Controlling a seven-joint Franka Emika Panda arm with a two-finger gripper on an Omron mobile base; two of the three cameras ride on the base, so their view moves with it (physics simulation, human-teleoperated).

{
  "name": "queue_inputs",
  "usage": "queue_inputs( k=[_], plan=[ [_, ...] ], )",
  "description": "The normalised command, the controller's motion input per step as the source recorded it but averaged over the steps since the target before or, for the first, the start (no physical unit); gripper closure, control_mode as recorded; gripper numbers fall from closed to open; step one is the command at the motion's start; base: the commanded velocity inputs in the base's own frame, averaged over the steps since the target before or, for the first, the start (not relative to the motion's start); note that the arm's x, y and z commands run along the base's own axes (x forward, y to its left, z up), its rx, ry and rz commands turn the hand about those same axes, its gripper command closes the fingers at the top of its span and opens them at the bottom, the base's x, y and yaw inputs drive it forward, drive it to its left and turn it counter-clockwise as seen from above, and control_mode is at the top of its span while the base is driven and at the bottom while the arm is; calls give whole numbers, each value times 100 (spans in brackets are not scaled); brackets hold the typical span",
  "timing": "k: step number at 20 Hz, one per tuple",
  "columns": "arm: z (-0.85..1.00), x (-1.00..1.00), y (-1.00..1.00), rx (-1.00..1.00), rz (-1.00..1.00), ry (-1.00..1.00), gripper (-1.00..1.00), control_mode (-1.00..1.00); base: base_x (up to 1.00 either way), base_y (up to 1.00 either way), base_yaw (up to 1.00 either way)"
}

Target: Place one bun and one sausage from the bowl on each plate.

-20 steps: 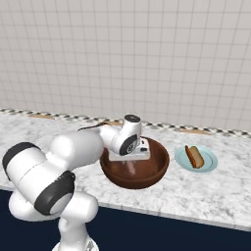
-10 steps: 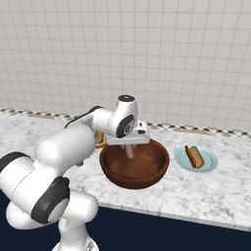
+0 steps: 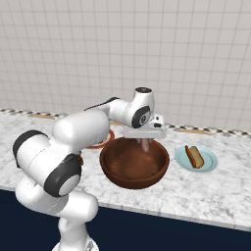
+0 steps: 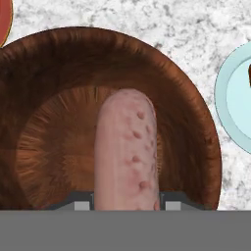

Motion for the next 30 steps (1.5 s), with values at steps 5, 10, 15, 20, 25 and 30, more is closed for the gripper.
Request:
queue_inputs(
  k=[5, 10, 15, 20, 25, 30],
  plan=[
    [-7, 10, -83, 0, -7, 0, 100, -100, 0, 0, 0],
    [-3, 38, -75, 0, -4, 3, 100, -100, 0, 0, 0],
    [0, 50, -46, 0, 0, 9, 100, -100, 0, 0, 0],
    [-12, 21, -37, 1, 0, 1, 100, -100, 0, 0, 0],
    [-31, 1, -3, 0, 2, 0, 100, -100, 0, 0, 0],
    [-36, 8, 0, 0, 6, 1, 100, -100, 0, 0, 0]
  ],
)
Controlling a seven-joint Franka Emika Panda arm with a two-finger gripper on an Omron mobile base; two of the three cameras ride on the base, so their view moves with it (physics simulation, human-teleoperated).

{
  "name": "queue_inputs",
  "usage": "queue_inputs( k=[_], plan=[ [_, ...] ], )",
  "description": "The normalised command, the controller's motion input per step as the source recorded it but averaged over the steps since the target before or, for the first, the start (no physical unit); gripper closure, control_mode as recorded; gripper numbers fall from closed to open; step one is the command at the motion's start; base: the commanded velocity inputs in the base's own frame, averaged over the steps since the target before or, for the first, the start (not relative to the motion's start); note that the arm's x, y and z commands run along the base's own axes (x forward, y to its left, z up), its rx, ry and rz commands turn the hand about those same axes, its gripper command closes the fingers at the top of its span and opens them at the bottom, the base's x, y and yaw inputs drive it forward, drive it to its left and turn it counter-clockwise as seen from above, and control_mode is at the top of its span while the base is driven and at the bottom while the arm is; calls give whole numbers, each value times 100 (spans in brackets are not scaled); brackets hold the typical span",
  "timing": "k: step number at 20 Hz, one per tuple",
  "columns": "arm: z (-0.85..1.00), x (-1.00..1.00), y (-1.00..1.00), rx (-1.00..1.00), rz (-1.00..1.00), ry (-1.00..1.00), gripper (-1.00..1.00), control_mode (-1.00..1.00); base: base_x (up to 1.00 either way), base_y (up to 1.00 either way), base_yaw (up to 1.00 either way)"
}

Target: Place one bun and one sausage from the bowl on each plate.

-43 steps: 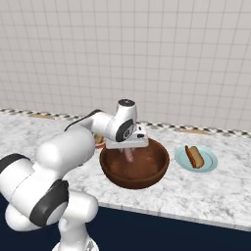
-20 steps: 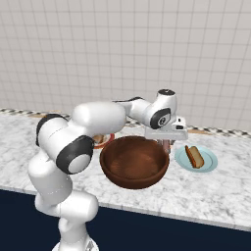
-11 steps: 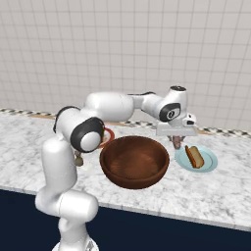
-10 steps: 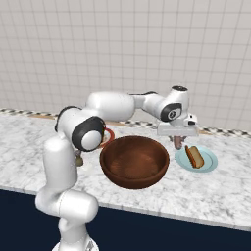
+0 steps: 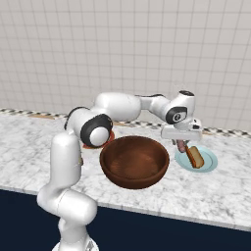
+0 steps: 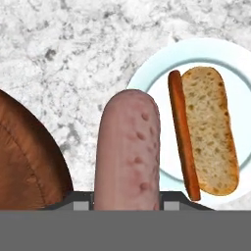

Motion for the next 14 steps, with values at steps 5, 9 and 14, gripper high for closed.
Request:
queue_inputs(
  k=[5, 9, 14],
  plan=[
    [-45, 0, 0, 0, 3, 0, 100, -100, 0, 0, 0],
    [-20, 8, 0, 0, 1, 0, 100, -100, 0, 0, 0],
    [-23, 13, 0, 0, 0, 0, 100, -100, 0, 0, 0]
  ],
)
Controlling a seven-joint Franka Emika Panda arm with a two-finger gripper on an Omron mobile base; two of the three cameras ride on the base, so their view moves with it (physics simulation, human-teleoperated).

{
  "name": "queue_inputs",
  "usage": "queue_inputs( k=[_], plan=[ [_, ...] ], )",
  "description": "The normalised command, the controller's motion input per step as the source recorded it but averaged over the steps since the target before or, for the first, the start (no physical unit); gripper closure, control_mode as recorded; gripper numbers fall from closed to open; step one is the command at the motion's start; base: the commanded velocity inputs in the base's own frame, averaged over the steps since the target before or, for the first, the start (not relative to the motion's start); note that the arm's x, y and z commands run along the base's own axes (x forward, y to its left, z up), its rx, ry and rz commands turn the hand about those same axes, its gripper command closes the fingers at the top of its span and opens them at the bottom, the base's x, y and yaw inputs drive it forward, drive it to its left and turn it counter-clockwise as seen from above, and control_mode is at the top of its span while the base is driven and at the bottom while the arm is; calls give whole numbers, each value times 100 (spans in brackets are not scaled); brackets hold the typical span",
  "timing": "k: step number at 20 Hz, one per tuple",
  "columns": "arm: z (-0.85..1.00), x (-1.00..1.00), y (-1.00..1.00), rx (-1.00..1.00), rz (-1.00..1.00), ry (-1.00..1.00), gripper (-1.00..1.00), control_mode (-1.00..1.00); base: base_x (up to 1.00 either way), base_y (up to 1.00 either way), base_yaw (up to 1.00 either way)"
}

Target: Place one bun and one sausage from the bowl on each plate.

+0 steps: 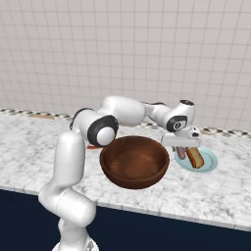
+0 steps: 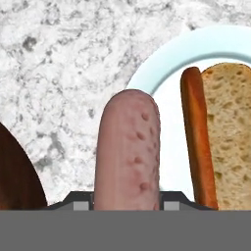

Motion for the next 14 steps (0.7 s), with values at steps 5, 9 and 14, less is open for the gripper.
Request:
queue_inputs(
  k=[5, 9, 14],
  plan=[
    [-26, 23, -7, 0, 1, 0, 100, -100, 0, 0, 0],
    [-28, 36, -13, 0, 0, 0, 100, -100, 0, 0, 0],
    [-15, 38, -35, 0, 0, 0, 100, -100, 0, 0, 0]
  ],
)
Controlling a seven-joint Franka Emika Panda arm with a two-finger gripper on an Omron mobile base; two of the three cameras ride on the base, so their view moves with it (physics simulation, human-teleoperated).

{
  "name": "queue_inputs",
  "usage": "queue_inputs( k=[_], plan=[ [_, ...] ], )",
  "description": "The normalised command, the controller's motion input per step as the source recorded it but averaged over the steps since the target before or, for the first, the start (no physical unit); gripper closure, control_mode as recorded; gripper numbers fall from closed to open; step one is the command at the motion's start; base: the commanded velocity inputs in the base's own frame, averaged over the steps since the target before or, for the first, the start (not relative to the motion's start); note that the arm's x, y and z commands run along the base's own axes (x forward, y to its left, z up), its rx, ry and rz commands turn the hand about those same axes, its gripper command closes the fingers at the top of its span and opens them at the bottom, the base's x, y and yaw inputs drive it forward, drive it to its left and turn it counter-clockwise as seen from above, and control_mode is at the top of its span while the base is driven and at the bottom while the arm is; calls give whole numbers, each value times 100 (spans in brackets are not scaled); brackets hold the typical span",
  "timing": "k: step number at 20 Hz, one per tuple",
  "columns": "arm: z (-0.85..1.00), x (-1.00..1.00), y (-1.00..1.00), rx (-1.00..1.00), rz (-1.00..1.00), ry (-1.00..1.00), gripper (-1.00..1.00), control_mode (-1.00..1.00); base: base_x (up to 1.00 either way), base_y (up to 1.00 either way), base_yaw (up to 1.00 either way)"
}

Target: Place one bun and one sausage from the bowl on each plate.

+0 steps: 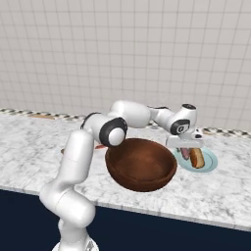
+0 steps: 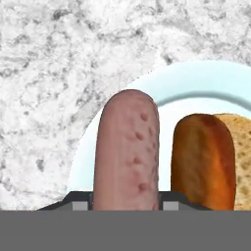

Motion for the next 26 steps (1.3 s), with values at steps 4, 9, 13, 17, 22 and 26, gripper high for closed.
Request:
queue_inputs(
  k=[4, 9, 13, 17, 22, 26],
  plan=[
    [-16, 6, -42, 0, 1, 0, 100, -100, 0, 0, 0],
    [-6, 0, -32, 0, 0, -2, 100, -100, 0, 0, 0],
    [-4, -17, -4, 0, 0, -10, -100, -100, 0, 0, 0],
    [0, -88, 15, -6, 0, -30, -100, -100, 0, 0, 0],
    [-2, -61, 30, -8, 0, -25, -100, -100, 0, 0, 0],
    [2, -11, 20, -3, 0, -16, -100, -100, 0, 0, 0]
  ],
)
